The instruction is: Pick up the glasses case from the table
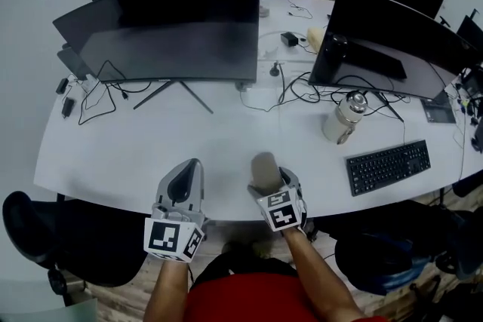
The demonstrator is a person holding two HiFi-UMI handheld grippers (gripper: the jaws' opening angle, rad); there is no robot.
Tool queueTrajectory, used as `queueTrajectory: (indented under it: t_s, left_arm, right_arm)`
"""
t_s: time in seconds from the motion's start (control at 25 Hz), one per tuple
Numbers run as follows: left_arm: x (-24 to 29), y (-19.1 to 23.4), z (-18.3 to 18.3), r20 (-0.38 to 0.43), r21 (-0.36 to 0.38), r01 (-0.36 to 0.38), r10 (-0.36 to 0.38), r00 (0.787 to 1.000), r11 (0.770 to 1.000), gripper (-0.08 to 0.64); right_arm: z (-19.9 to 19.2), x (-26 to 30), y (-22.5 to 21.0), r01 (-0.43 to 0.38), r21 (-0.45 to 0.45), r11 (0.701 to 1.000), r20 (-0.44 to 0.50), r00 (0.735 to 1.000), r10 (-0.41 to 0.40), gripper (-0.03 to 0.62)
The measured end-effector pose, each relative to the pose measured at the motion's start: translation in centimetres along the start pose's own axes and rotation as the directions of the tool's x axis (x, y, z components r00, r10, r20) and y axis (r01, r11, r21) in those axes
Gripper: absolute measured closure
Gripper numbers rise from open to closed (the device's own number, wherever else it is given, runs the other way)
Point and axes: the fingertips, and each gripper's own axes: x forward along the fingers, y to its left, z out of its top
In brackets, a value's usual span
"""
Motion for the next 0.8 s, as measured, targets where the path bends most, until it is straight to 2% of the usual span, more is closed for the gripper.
queueTrajectory:
  t_s: [0.48,0.6,0.8]
  left_arm:
    - [0.3,0.6,-0.9,-0.01,-0.024,0.049,-0.049,0.999,0.999,0.549]
    - [-0.1,0.7,-0.6,-0.002,-0.02,0.059,-0.059,0.998,0.998,0.549]
    - [-0.8,0.9,0.1,0.011,-0.019,0.071,-0.071,0.997,0.997,0.549]
  right_arm:
    - [0.2,0.5,-0.2,0.011,0.028,1.0,0.014,1.0,-0.011,0.175]
    - [1.4,-0.5,-0.6,0.022,0.061,0.998,0.057,0.998,-0.025,0.179]
    - [6.0,-4.4,-0.8,0.028,0.073,0.997,0.17,0.985,-0.04,0.179]
